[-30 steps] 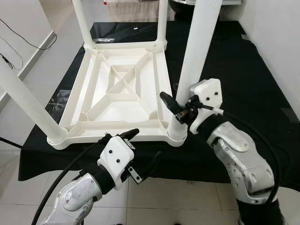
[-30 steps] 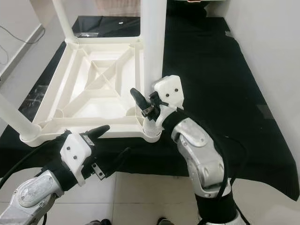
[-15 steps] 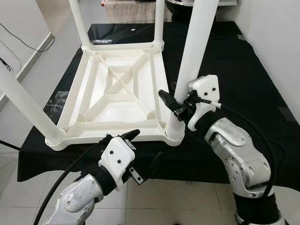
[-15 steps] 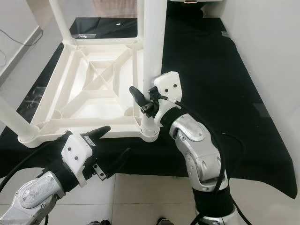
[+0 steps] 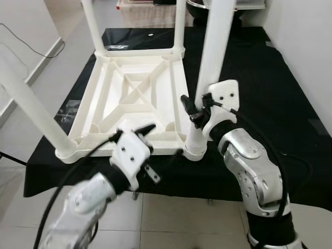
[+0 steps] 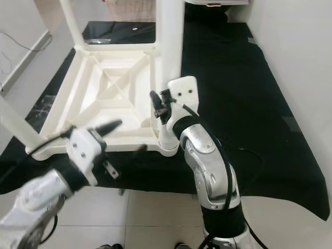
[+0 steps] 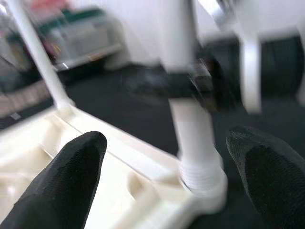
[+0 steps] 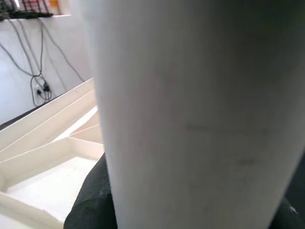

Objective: Building children table

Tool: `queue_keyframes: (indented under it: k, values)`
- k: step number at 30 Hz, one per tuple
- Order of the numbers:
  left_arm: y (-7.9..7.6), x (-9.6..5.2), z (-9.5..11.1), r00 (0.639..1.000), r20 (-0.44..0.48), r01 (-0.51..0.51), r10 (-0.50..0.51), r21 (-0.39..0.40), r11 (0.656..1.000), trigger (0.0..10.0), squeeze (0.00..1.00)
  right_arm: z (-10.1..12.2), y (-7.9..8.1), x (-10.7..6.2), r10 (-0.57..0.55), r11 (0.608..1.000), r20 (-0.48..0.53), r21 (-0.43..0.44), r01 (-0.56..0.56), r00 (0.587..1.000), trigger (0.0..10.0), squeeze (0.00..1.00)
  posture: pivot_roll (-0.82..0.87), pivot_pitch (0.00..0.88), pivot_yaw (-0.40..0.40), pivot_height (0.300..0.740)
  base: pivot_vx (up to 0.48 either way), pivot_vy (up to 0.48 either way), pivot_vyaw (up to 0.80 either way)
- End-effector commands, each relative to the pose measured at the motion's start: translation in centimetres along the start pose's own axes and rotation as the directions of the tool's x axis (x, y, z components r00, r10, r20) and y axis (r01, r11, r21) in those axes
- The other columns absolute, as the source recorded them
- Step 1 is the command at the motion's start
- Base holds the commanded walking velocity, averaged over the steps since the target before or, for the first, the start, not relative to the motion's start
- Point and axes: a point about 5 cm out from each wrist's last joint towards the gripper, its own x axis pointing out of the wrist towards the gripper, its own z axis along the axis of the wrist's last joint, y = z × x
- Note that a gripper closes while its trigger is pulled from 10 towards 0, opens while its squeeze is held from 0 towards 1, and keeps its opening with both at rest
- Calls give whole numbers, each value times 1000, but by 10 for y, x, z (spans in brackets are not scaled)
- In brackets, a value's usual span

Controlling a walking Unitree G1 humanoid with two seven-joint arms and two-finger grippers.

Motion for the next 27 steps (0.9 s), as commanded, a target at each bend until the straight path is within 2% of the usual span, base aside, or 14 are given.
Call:
queue_keyframes:
  k: [1, 2, 4, 6, 11, 14, 18, 23, 25, 27]
  values:
    - [0, -1, -6, 1000, -31, -3, 2, -33, 999, 10000, 0, -44, -4, -2, -26, 999, -225, 32, 34, 974, 10000, 0, 49, 219, 9, 740, 0, 0, 0]
    - [1, -1, -5, 1000, -28, -2, 1, -33, 999, 10000, 0, -44, -4, -3, -28, 999, -226, 31, 36, 974, 10000, 0, 48, 219, 9, 740, 0, 0, 0]
    - [21, 13, 18, 998, 64, -2, 4, -33, 999, 10000, 0, -41, -3, -2, -20, 996, -192, 79, 35, 981, 10000, 0, 48, 214, 16, 740, 0, 0, 0]
    - [34, 22, 35, 991, 132, 1, 5, -44, 999, 10000, 0, -36, -2, -2, 6, 992, -139, 122, 11, 990, 10000, 0, 48, 212, 19, 740, 0, 0, 0]
    - [41, 29, 52, 980, 198, 38, -20, -85, 996, 10000, 0, -17, 2, -3, 83, 987, -11, 139, -81, 996, 10000, 0, 48, 206, 21, 740, 0, 0, 0]
    - [44, 35, 66, 962, 272, 93, -39, -189, 978, 10000, 0, 8, -2, -7, 187, 968, 130, 145, -206, 974, 10000, 0, 36, 199, 33, 740, 0, 0, 0]
    - [42, 36, 67, 958, 276, 130, -72, -201, 971, 10000, 0, 25, -8, -12, 254, 948, 206, 143, -286, 945, 10000, 0, 35, 191, 36, 740, 0, 0, 0]
    - [35, 37, 60, 964, 247, 163, -103, -236, 958, 10000, 0, 52, -7, -24, 422, 889, 323, 37, -457, 847, 10000, 0, 36, 181, 32, 740, 0, 0, 0]
    - [35, 37, 60, 964, 247, 163, -103, -236, 958, 10000, 0, 52, -7, -24, 422, 889, 323, 37, -457, 847, 10000, 0, 36, 181, 32, 740, 0, 0, 0]
    - [30, 37, 59, 963, 243, 174, -112, -254, 951, 10000, 0, 59, -4, -25, 462, 865, 354, 23, -501, 813, 10000, 0, 40, 176, 28, 740, 0, 0, 0]
